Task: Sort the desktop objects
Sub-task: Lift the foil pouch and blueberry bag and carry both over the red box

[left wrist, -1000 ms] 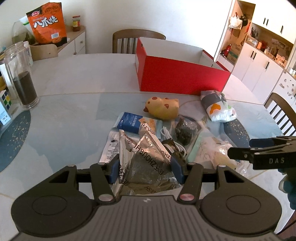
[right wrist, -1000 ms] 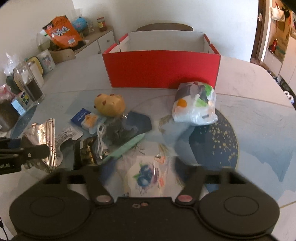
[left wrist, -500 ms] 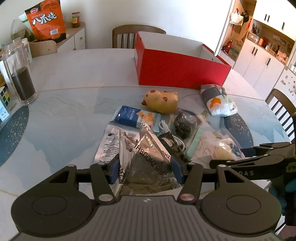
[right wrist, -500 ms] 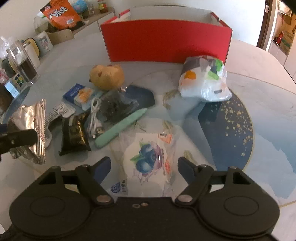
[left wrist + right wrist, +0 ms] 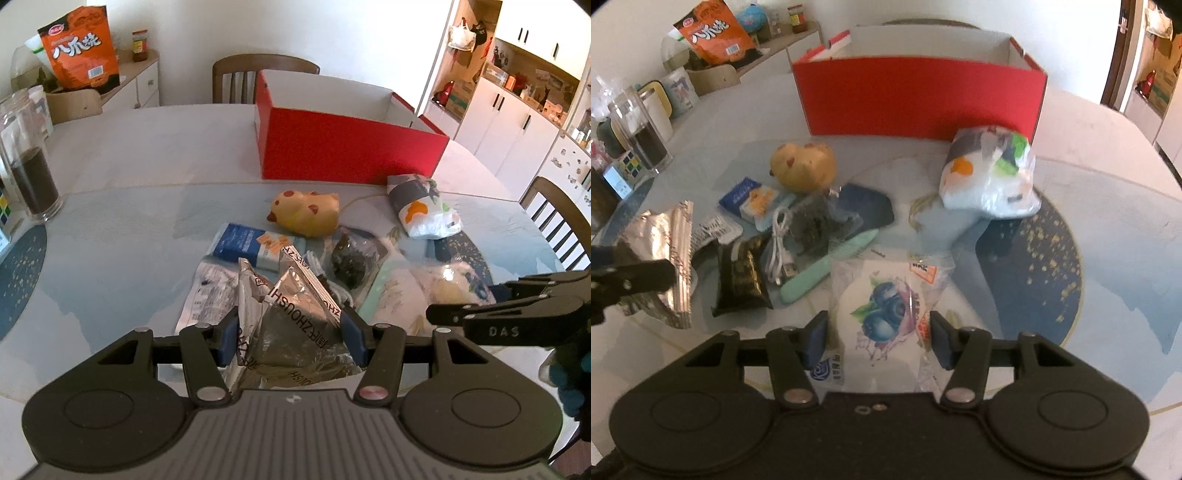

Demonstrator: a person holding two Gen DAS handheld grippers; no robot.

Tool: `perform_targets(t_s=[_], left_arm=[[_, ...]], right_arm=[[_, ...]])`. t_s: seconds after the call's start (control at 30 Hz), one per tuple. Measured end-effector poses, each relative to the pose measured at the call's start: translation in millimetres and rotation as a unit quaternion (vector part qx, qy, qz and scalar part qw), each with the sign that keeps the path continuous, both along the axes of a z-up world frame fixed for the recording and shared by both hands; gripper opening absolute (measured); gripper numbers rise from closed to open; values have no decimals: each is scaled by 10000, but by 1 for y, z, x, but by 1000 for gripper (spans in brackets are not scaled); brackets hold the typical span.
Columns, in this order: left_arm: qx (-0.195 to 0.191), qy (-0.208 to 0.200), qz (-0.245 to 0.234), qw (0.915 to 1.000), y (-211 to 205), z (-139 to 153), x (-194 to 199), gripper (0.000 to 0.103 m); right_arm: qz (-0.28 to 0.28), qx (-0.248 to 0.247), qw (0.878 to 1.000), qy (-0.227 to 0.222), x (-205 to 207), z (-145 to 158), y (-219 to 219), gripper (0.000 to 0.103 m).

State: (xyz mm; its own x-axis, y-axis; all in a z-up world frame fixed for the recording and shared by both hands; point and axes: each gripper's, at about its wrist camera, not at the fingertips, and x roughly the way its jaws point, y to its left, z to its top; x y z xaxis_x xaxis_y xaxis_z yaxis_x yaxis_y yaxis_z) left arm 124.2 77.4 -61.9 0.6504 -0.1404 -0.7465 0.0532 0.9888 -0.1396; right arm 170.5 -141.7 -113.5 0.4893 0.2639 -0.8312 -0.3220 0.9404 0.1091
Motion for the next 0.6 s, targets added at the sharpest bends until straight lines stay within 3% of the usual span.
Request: perform_targets(t_s=[0.6], left_arm=[[112, -672, -479, 9965, -29, 82, 71, 56]], right_arm=[[-161, 305, 9966, -750, 46, 103, -24, 55]])
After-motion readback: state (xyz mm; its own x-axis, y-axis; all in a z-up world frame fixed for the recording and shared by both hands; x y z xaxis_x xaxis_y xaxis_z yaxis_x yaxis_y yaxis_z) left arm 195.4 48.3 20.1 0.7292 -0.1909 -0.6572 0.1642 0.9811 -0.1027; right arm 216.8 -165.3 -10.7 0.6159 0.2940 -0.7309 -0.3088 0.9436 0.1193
